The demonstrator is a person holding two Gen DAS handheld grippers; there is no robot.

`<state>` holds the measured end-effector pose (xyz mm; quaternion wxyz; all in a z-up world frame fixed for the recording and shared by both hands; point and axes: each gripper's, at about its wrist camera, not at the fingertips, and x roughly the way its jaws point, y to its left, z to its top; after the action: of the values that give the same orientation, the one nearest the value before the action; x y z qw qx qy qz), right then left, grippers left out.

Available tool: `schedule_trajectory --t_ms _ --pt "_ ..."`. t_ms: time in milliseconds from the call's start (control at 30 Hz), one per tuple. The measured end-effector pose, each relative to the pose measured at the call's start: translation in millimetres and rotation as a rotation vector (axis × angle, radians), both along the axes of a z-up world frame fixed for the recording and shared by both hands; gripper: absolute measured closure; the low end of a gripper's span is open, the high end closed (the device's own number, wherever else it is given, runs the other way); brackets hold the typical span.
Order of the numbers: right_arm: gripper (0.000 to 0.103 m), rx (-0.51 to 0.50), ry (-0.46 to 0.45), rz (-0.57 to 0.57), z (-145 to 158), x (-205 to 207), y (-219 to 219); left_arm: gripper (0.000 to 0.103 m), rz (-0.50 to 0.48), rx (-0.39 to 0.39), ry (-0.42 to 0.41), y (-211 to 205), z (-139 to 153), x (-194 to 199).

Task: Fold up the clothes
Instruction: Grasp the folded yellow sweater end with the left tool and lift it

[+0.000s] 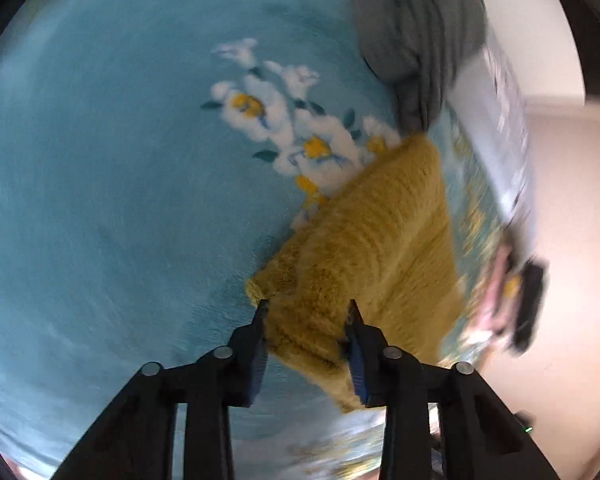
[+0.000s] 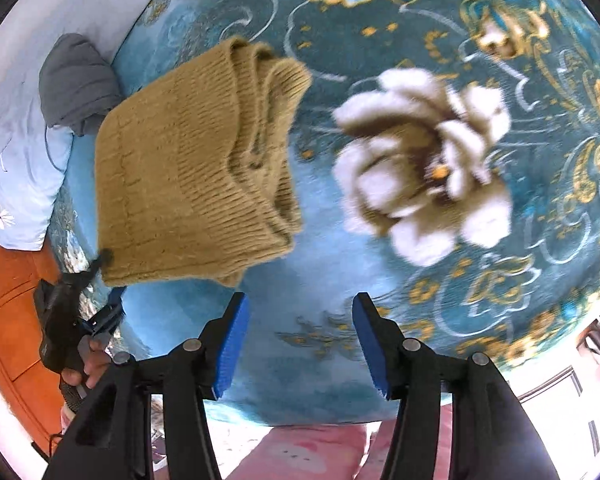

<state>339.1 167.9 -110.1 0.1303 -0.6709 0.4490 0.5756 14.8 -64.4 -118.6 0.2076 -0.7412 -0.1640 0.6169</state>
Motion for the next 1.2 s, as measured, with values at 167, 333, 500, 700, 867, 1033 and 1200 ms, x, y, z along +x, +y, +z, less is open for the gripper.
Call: schedule_trajectory --t_ms 167,333,500,700,867,1033,1200 --pt "0.048 -0.002 -0.022 0.032 -7.1 -13.9 -13.1 0.074 -0.233 0.079 0.074 46.4 31.3 -18.5" --pt "0.048 -0.005 -0.059 0.026 -17.4 -15.0 -13.4 0.074 -0.053 0.415 0.076 24.9 38.8 -42.5" --pt "0.048 -0.018 -0.096 0.035 -30.0 -10.2 -15.0 0.069 -0.068 0.177 -0.062 7.3 -37.9 -38.1" --pt "0.048 -0.031 -0.086 0.003 -41.9 -4.8 -10.0 0.032 -0.105 0.141 -0.016 3.9 -34.1 -53.8" --pt "0.032 -0.055 0.060 -0.177 -48.2 -1.6 6.1 0.024 -0.126 0.166 -0.128 22.5 -65.6 -56.5" --pt "0.032 -0.082 0.131 -0.338 -66.1 -6.5 23.5 0.019 -0.115 0.193 -0.170 37.1 -77.5 -51.5" --pt "0.031 -0.079 0.168 -0.333 -87.6 -24.4 37.4 0.020 -0.099 0.219 -0.193 43.9 -77.9 -48.7"
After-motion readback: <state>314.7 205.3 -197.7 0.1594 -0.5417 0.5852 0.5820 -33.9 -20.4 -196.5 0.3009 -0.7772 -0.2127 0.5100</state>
